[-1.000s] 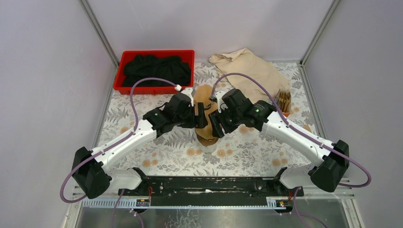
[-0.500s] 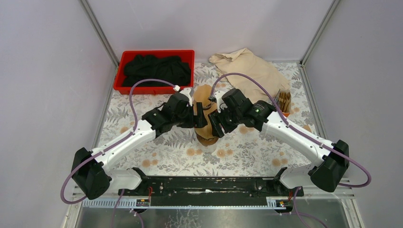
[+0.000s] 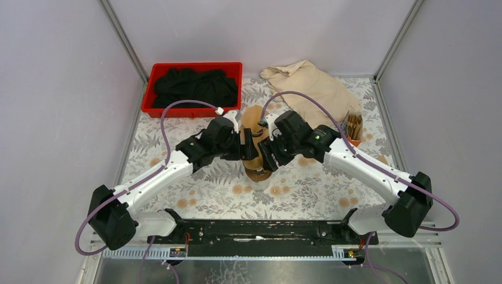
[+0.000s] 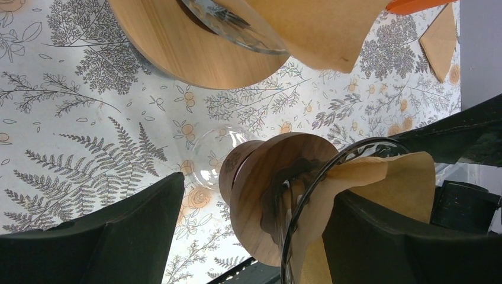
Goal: Place the coffee filter in the dripper
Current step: Place the coffee filter in the coffee dripper.
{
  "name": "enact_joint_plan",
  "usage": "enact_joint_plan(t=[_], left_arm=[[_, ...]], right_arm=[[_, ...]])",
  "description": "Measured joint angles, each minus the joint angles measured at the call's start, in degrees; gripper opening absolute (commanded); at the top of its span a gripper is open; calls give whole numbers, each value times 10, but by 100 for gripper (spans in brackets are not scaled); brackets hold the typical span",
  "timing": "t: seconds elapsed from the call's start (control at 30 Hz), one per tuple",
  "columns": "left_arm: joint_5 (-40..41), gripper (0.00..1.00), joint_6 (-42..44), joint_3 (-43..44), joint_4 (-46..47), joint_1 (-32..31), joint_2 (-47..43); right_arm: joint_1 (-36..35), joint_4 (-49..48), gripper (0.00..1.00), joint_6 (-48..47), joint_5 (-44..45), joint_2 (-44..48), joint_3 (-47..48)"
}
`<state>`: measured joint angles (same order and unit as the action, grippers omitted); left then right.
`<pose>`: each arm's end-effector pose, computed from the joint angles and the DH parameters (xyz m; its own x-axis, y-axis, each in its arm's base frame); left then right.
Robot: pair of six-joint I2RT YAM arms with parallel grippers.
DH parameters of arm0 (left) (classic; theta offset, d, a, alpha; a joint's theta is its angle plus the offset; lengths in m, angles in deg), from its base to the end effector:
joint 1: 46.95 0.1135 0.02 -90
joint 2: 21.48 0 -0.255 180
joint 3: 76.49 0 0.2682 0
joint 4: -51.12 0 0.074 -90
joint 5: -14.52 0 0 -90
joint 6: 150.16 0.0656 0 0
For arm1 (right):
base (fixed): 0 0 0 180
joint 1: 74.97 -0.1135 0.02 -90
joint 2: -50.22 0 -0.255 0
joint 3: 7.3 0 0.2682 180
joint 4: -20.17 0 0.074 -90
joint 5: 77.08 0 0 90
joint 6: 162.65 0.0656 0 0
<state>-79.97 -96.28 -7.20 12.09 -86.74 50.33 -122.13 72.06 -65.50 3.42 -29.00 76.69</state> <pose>0.2370 -0.2040 0.2515 -0.8143 -0.0866 -0.5739 0.2513 0.8387 -0.4831 0.2191 0.2522 0.2847 -0.5939 -0.4599 -0.6601 -0.7313 0.6506 0.2047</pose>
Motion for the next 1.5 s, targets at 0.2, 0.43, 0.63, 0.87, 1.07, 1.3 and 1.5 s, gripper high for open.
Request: enact_joint_plan(t=[0.2, 0.43, 0.63, 0.87, 1.07, 1.3, 1.5], left_arm=[[0, 87, 0, 0, -1, 1, -7], [0, 87, 5, 0, -1, 3, -21], [0, 88, 7, 0, -1, 5, -23], [-7, 89, 10, 0, 0, 5, -36], [-19, 89, 11, 0, 3, 5, -40], [-31, 88, 11, -6, 6, 5, -32], [-33, 87, 12, -17, 6, 5, -23]], right_arm=[[0, 6, 72, 0, 5, 2, 0], [0, 15, 74, 0, 13, 35, 1], [0, 10, 77, 0, 26, 62, 1], [0, -6, 78, 2, 27, 75, 1], [0, -12, 77, 3, 26, 71, -2], [0, -12, 77, 6, 31, 53, -26], [0, -15, 77, 10, 41, 45, -32]])
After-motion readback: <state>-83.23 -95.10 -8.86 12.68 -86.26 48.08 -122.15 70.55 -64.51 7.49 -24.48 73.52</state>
